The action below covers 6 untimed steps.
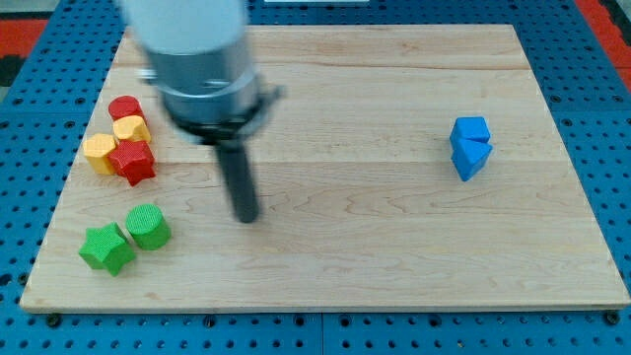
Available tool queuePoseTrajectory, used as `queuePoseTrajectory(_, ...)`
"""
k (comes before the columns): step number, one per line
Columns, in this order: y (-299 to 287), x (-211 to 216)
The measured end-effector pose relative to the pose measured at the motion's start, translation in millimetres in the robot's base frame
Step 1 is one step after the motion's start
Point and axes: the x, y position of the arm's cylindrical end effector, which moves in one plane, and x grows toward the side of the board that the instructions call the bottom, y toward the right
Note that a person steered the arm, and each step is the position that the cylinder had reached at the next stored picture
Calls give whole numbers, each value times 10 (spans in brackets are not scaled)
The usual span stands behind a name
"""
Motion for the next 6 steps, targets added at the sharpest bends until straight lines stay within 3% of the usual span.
queuePoseTrajectory(1, 1507, 91)
queuePoseTrajectory(2, 2745, -86)
queuePoseTrajectory(3, 2843, -734)
queuePoseTrajectory(4, 2566, -1274)
queuePoseTrajectory(5, 1848, -1128)
queuePoseTrajectory(6, 710, -750)
